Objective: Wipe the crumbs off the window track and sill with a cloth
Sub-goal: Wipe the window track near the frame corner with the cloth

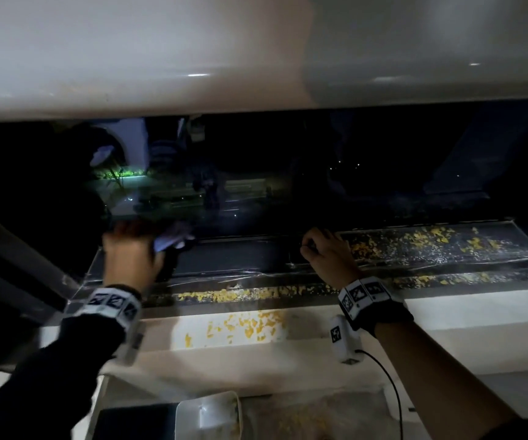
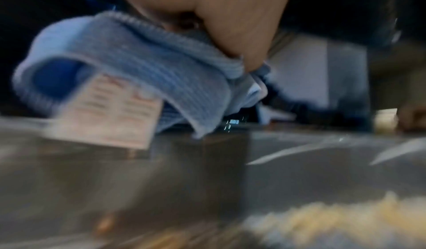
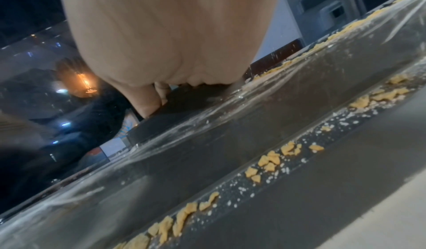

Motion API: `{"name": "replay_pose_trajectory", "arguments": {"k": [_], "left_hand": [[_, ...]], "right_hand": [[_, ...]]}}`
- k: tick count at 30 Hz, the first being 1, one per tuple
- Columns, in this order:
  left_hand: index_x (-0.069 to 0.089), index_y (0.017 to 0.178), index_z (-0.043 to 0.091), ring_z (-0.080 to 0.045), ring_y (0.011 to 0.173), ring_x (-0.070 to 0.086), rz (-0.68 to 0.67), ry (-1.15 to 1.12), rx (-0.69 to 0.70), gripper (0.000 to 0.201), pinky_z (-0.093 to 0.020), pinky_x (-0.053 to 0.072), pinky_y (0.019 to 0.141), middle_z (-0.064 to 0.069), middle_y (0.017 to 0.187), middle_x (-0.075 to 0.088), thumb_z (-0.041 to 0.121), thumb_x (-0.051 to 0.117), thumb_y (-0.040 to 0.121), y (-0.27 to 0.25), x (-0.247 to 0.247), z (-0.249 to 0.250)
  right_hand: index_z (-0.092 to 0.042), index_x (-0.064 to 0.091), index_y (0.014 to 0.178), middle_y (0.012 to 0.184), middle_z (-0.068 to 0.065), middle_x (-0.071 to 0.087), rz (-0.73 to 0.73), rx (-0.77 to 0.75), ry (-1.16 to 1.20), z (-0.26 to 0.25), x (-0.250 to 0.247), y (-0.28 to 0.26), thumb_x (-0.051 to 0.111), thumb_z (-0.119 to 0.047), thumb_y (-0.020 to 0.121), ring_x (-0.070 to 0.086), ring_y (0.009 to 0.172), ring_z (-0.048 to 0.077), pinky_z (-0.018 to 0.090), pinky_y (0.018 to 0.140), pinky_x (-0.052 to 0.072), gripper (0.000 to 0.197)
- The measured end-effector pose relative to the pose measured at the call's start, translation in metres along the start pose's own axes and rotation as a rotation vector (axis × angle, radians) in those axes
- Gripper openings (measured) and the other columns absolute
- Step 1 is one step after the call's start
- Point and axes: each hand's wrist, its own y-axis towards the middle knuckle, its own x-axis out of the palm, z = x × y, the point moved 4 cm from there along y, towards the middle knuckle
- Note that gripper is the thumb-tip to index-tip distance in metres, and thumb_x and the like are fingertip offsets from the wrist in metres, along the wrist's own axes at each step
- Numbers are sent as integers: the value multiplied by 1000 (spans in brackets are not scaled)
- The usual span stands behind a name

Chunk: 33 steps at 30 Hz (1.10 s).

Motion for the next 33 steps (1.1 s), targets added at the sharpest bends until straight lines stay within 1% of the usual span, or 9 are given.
{"name": "replay_pose_trajectory", "arguments": {"k": [2,4,9,16,20,25,28,30,33], "left_hand": [[66,86,6,-38,79,52,-80,155,-73,28,-41,37,64,-21,89,61,17,67,60,-13,11,-31],[63,83,1,-42,75,54,-111,51,-77,23,-45,43,66,-25,83,59,15,59,65,-26,33,-36],[64,84,1,-45,66,59,-208,-96,-193,28,-41,48,57,-26,75,61,-1,74,58,-18,46,-4],[63,105,12,-34,80,59,-210,-327,85,41,-33,46,70,-12,90,62,5,66,64,-11,58,118],[62,114,14,-30,87,58,-289,-310,218,47,-33,44,77,-11,95,62,8,64,67,-10,50,105],[68,85,1,-43,66,59,-111,-53,-132,20,-43,50,60,-27,74,61,-3,64,66,-22,3,-13],[62,80,-7,-48,66,56,-164,94,-313,25,-49,48,59,-33,74,56,-4,74,59,-34,2,-68],[61,86,-3,-48,67,57,-247,103,-342,31,-48,47,60,-31,78,57,0,76,59,-41,18,-69],[61,88,0,-46,74,58,-182,6,-384,26,-46,47,63,-27,83,60,3,71,64,-37,33,-34]], "right_hand": [[-21,57,94,104,1,58,7,3,-3,-1,2,1,48,-40,81,50,102,27,37,84,32,25],[-22,56,94,103,0,58,6,2,-2,0,3,1,46,-42,80,50,102,26,37,85,32,26],[-20,57,94,104,3,58,5,11,-13,-1,3,1,44,-42,80,50,102,28,38,85,32,29],[-20,55,94,103,3,55,-11,6,0,-3,0,-1,56,-28,91,47,103,28,38,85,29,9],[-20,55,95,106,2,55,-25,-12,14,-3,-2,-1,56,-28,92,47,105,27,36,84,28,8],[-20,56,96,106,4,58,2,-15,-6,-1,0,-2,50,-38,87,49,103,28,35,82,28,21],[-20,56,95,105,5,58,23,-9,-29,-1,3,0,55,-33,89,50,102,30,37,83,30,14],[-20,56,95,105,5,58,35,-13,-38,-1,4,1,56,-31,89,50,102,31,37,82,29,13],[-20,56,95,103,5,58,42,-14,-43,0,5,2,53,-34,88,50,100,31,37,82,29,15]]}}
